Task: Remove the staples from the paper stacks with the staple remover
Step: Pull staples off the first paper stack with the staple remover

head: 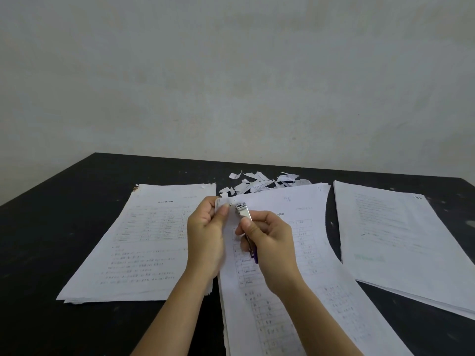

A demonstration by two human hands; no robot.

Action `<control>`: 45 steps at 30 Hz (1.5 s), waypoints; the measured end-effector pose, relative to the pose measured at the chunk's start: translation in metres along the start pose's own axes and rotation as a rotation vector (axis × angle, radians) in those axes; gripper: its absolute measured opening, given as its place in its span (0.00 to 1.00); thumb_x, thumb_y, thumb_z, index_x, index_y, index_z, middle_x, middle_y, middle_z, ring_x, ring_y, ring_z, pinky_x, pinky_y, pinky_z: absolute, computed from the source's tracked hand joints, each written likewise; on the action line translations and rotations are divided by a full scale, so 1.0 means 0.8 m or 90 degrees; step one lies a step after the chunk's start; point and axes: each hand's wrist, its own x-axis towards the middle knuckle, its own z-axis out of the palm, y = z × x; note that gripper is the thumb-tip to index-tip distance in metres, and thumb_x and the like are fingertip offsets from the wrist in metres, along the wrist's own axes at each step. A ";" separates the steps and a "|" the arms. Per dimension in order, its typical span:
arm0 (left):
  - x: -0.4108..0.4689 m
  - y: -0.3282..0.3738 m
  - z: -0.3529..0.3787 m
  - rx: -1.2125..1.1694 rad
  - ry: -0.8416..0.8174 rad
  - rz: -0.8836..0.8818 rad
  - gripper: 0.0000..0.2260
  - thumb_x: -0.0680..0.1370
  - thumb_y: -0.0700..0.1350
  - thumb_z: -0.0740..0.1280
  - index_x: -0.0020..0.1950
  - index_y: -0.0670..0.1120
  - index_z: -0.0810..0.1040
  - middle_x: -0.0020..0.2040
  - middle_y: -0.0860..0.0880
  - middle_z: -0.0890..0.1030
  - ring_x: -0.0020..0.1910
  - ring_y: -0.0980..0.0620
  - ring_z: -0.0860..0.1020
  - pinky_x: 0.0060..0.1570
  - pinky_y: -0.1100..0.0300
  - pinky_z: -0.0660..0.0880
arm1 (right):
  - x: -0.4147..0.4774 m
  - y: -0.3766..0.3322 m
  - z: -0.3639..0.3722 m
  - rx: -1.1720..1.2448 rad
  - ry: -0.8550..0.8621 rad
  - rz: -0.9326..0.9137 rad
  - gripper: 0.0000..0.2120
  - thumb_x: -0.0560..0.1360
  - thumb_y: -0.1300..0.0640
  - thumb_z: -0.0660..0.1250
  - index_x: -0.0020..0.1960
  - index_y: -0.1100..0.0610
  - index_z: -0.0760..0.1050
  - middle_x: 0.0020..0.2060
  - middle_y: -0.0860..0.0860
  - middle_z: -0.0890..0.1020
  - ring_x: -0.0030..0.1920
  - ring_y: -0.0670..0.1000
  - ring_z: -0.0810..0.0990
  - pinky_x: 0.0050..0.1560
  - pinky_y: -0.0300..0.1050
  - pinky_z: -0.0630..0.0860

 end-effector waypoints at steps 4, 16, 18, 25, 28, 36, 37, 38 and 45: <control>-0.001 0.000 0.004 0.023 0.017 0.020 0.09 0.78 0.36 0.62 0.38 0.44 0.74 0.35 0.48 0.78 0.35 0.54 0.73 0.36 0.62 0.71 | 0.003 0.001 0.003 0.045 0.025 -0.005 0.04 0.74 0.68 0.66 0.49 0.67 0.75 0.29 0.52 0.81 0.26 0.48 0.73 0.28 0.39 0.71; 0.008 0.011 -0.002 -0.055 -0.069 -0.048 0.10 0.70 0.50 0.71 0.38 0.43 0.81 0.36 0.46 0.80 0.37 0.50 0.78 0.37 0.59 0.74 | 0.007 0.003 0.008 -0.045 0.090 -0.045 0.09 0.68 0.68 0.73 0.41 0.58 0.76 0.34 0.52 0.83 0.36 0.48 0.83 0.37 0.42 0.78; 0.011 0.015 -0.005 -0.048 -0.081 -0.050 0.06 0.71 0.48 0.72 0.37 0.46 0.84 0.35 0.48 0.83 0.36 0.53 0.80 0.34 0.63 0.76 | 0.006 0.002 0.010 -0.082 0.099 -0.060 0.09 0.67 0.67 0.74 0.40 0.56 0.77 0.35 0.53 0.84 0.37 0.48 0.84 0.39 0.45 0.80; 0.010 0.020 0.000 -0.025 -0.022 -0.040 0.08 0.71 0.42 0.72 0.31 0.50 0.84 0.30 0.49 0.83 0.33 0.54 0.80 0.34 0.64 0.77 | 0.002 0.008 0.013 -0.286 0.142 -0.149 0.09 0.66 0.62 0.77 0.38 0.56 0.76 0.29 0.40 0.78 0.32 0.35 0.78 0.34 0.26 0.72; 0.007 0.022 0.003 -0.048 0.004 -0.056 0.08 0.70 0.41 0.73 0.30 0.48 0.84 0.28 0.48 0.82 0.30 0.53 0.80 0.32 0.64 0.77 | -0.001 0.011 0.015 -0.370 0.153 -0.243 0.09 0.66 0.64 0.76 0.41 0.64 0.77 0.29 0.46 0.79 0.31 0.37 0.77 0.34 0.25 0.71; 0.004 0.025 0.010 -0.097 0.058 -0.097 0.10 0.69 0.37 0.74 0.29 0.47 0.84 0.25 0.53 0.80 0.25 0.58 0.78 0.28 0.68 0.73 | 0.002 0.019 0.017 -0.530 0.171 -0.492 0.08 0.64 0.67 0.73 0.37 0.69 0.75 0.28 0.57 0.81 0.25 0.57 0.79 0.23 0.42 0.75; 0.005 0.025 0.010 -0.100 0.062 -0.098 0.09 0.69 0.37 0.74 0.29 0.47 0.84 0.25 0.52 0.81 0.26 0.57 0.78 0.28 0.68 0.74 | 0.002 0.020 0.016 -0.536 0.164 -0.501 0.08 0.63 0.69 0.74 0.37 0.69 0.75 0.28 0.58 0.81 0.25 0.58 0.79 0.24 0.45 0.77; 0.005 0.025 0.009 -0.101 0.065 -0.100 0.09 0.69 0.37 0.74 0.29 0.47 0.84 0.26 0.52 0.81 0.27 0.57 0.79 0.28 0.68 0.74 | 0.002 0.020 0.017 -0.542 0.161 -0.507 0.08 0.63 0.70 0.74 0.37 0.70 0.75 0.28 0.59 0.81 0.26 0.59 0.79 0.25 0.47 0.78; 0.002 0.025 0.007 -0.091 0.080 -0.099 0.04 0.69 0.37 0.73 0.35 0.43 0.84 0.28 0.51 0.82 0.28 0.56 0.80 0.29 0.67 0.75 | 0.000 0.014 0.017 -0.617 0.177 -0.616 0.06 0.69 0.69 0.69 0.34 0.69 0.76 0.24 0.56 0.78 0.21 0.56 0.74 0.24 0.45 0.75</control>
